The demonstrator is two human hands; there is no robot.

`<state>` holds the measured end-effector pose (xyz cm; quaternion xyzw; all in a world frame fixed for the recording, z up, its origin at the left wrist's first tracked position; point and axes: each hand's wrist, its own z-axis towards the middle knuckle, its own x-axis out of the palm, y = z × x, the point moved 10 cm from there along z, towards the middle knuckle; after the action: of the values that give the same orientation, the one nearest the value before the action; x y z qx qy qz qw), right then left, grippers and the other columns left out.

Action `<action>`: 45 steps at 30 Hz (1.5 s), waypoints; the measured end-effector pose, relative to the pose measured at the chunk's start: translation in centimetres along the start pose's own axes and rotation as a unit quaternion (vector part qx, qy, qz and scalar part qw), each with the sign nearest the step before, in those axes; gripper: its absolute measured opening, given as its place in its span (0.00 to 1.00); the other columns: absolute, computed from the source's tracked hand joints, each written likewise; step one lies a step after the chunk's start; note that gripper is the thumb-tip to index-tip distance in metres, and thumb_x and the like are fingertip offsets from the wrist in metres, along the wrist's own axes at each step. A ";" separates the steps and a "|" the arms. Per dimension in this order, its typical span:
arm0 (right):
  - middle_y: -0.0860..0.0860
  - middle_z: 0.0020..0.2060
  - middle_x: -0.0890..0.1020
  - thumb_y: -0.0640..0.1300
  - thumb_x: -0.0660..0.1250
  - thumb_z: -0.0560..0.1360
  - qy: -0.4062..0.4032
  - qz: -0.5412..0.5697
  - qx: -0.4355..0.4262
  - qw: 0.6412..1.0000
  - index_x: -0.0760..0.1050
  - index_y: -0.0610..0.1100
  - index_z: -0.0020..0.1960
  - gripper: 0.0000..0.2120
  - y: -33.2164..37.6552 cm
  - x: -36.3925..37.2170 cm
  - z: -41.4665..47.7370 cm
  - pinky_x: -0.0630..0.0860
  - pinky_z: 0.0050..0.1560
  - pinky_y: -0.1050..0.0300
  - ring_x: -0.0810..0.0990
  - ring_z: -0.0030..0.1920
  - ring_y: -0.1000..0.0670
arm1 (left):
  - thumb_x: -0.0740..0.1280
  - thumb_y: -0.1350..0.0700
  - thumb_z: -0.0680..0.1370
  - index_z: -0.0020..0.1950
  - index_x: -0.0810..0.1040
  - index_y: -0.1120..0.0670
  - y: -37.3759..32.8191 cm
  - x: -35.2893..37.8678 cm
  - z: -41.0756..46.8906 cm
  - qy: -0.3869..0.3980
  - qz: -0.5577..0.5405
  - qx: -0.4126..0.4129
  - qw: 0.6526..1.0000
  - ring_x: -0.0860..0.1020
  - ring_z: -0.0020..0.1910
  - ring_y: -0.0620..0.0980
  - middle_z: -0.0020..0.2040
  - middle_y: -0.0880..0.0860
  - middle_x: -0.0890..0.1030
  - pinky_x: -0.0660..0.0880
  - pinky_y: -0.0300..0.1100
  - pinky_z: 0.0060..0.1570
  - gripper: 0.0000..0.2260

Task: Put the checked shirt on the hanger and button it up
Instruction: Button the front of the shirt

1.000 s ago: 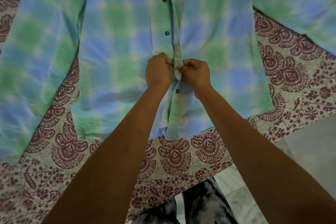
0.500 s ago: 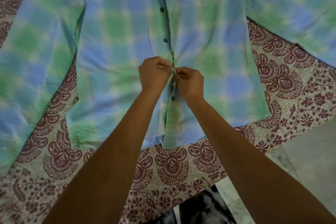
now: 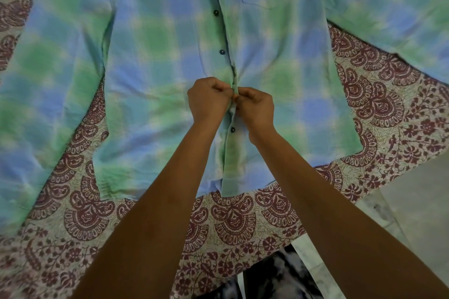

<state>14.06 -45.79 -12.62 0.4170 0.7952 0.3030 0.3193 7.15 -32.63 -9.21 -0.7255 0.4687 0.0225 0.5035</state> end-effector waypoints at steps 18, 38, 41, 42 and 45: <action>0.44 0.32 0.76 0.36 0.65 0.75 0.091 0.080 0.046 0.992 0.76 0.42 0.35 0.10 0.8 0.7 -0.3 0.74 0.34 0.63 0.73 0.34 0.49 | 0.68 0.67 0.71 0.33 0.78 0.53 1.1 -0.1 -0.1 0.063 -0.110 -0.053 0.990 0.79 0.31 0.49 0.33 0.53 0.79 0.79 0.34 0.35 0.11; 0.44 0.38 0.83 0.39 0.66 0.73 -0.144 -0.092 -0.186 0.968 0.78 0.39 0.44 0.04 2.7 -0.7 -3.2 0.78 0.41 0.48 0.81 0.37 0.47 | 0.68 0.63 0.74 0.39 0.75 0.55 2.3 2.6 0.1 0.162 -0.227 -0.131 0.951 0.78 0.36 0.45 0.38 0.53 0.79 0.77 0.30 0.34 0.05; 0.43 0.38 0.83 0.39 0.65 0.74 -0.144 -0.067 -0.194 0.968 0.78 0.39 0.45 0.05 2.6 -0.8 -3.6 0.79 0.41 0.46 0.81 0.37 0.46 | 0.67 0.62 0.75 0.40 0.77 0.55 1.9 2.5 0.3 0.184 -0.207 -0.103 0.955 0.77 0.37 0.45 0.38 0.52 0.79 0.76 0.31 0.37 0.05; 0.43 0.38 0.83 0.40 0.65 0.74 -0.144 -0.069 -0.201 0.966 0.78 0.39 0.46 0.05 2.7 -0.8 -3.7 0.79 0.41 0.46 0.81 0.37 0.46 | 0.67 0.62 0.75 0.40 0.77 0.55 1.8 2.5 0.5 0.191 -0.198 -0.093 0.957 0.77 0.37 0.45 0.38 0.52 0.79 0.77 0.31 0.38 0.05; 0.43 0.39 0.83 0.40 0.65 0.75 -0.146 -0.070 -0.216 0.963 0.79 0.39 0.47 0.06 2.9 -0.9 -3.6 0.79 0.43 0.47 0.81 0.37 0.47 | 0.66 0.61 0.76 0.38 0.77 0.55 1.2 2.2 1.0 0.207 -0.177 -0.072 0.960 0.77 0.36 0.45 0.37 0.52 0.78 0.77 0.32 0.39 0.06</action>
<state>13.06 -45.98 -8.03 0.3211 0.6826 0.3802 0.5352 7.96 -33.43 -11.64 -0.8197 0.4244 -0.1842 0.3379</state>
